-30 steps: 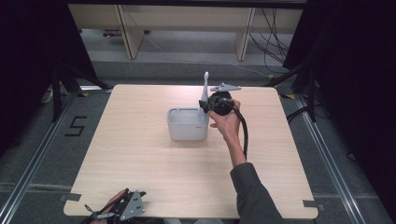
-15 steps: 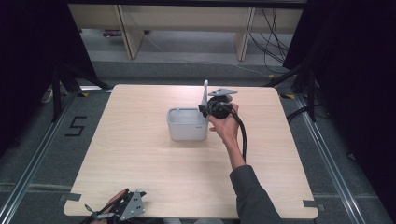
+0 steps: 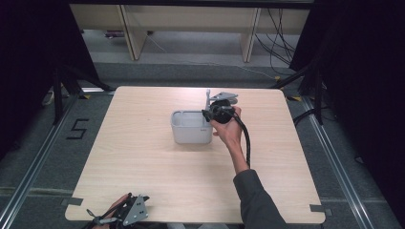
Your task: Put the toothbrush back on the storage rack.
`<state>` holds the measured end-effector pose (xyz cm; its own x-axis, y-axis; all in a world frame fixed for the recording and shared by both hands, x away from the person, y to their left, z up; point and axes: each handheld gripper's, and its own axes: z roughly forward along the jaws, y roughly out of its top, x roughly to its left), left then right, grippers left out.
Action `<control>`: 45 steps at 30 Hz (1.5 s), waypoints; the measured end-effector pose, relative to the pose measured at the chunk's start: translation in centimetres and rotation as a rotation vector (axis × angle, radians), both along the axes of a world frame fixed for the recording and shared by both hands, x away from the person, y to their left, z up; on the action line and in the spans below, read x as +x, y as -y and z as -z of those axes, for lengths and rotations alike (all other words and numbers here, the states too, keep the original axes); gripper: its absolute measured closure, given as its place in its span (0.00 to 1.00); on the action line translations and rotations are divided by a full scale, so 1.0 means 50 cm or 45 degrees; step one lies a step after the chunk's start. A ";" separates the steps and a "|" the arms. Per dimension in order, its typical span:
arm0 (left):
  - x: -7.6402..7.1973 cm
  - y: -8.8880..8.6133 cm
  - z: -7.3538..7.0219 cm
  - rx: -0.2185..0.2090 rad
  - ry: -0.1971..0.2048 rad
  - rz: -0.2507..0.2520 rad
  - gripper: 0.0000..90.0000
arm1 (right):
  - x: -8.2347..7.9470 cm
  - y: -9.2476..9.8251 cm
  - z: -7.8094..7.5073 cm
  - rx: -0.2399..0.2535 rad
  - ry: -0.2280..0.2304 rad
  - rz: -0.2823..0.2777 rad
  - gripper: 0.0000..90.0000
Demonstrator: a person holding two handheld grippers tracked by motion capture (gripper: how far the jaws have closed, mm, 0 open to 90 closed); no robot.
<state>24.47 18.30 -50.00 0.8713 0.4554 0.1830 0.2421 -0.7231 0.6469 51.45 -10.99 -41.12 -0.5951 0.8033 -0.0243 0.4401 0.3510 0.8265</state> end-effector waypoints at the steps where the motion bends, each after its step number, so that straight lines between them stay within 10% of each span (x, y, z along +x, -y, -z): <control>1: -0.001 0.000 0.000 -0.002 -0.001 -0.003 0.17 | -0.002 -0.001 0.002 0.011 -0.008 0.011 0.75; 26: 0.000 0.001 0.001 0.011 -0.012 0.002 0.17 | -0.022 0.024 -0.026 0.087 0.031 0.042 0.45; 45: 0.000 0.001 0.001 -0.006 -0.032 0.002 0.17 | -0.073 0.054 -0.042 0.121 0.082 -0.022 0.41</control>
<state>24.46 18.26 -50.06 0.8762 0.4549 0.1590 0.2572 -0.7204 0.6441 47.80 -13.69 -39.00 -0.6085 0.7934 0.0131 0.3796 0.2766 0.8829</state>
